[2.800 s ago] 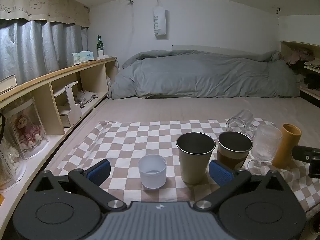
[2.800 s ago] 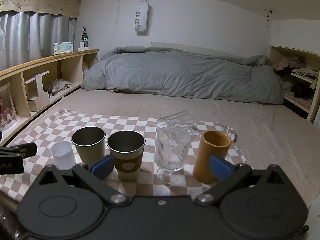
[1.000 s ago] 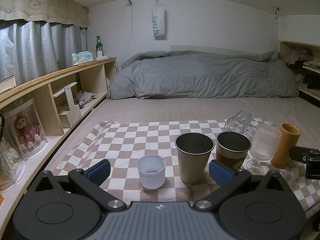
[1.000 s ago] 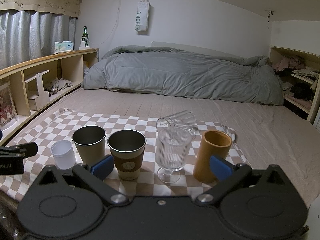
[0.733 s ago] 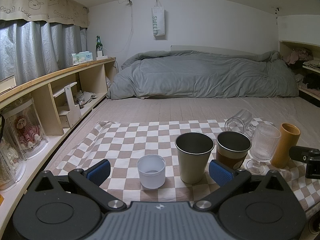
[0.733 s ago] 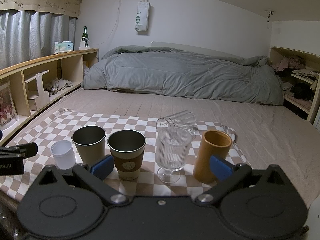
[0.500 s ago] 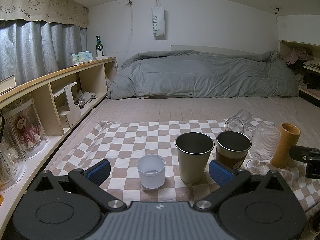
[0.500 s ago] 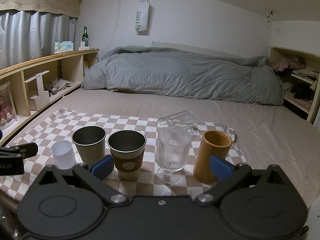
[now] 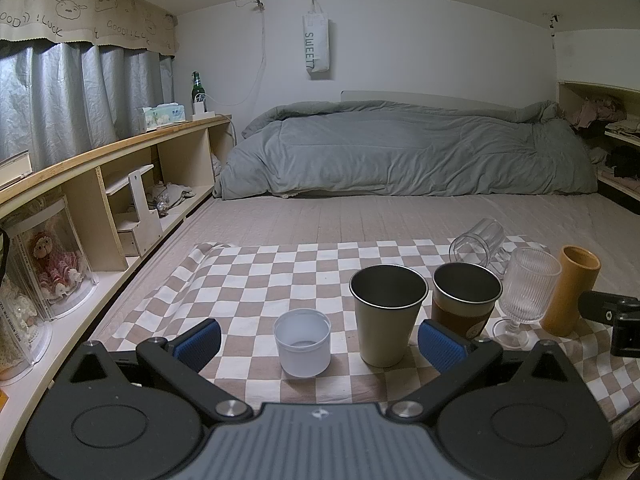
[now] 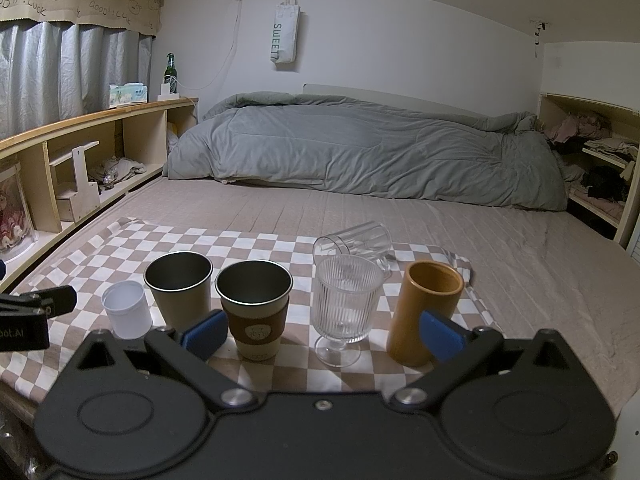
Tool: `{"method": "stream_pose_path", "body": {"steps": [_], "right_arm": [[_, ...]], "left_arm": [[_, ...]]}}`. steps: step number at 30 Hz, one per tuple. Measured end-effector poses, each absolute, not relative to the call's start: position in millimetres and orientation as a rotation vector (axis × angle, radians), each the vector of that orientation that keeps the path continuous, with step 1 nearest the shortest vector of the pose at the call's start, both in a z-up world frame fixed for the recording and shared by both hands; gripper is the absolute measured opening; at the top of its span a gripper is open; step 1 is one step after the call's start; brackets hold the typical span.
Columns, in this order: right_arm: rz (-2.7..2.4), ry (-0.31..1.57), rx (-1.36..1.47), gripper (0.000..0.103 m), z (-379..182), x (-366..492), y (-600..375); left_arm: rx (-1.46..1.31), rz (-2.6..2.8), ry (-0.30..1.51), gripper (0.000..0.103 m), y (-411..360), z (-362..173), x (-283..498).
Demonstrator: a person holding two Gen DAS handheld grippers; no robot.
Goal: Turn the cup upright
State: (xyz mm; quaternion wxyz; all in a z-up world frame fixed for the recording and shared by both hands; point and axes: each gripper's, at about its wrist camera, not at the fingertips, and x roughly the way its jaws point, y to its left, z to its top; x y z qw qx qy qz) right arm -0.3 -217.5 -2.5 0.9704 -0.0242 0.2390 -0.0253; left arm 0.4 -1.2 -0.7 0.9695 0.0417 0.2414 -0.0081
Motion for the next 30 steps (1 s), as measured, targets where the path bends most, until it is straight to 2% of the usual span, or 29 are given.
{"method": "stream_pose_path", "body": {"steps": [21,30], "right_arm": [[-0.055,0.473,-0.039,0.103,-0.2,-1.8,-219.1],[-0.067,0.464,-0.021,0.103,2.6,13.0,-221.6]], "left_arm": [[0.077,-0.095,0.499,0.103,-14.8,2.7,5.0],[0.155,-0.201,0.402,0.103,-36.0,28.3,35.8]]}}
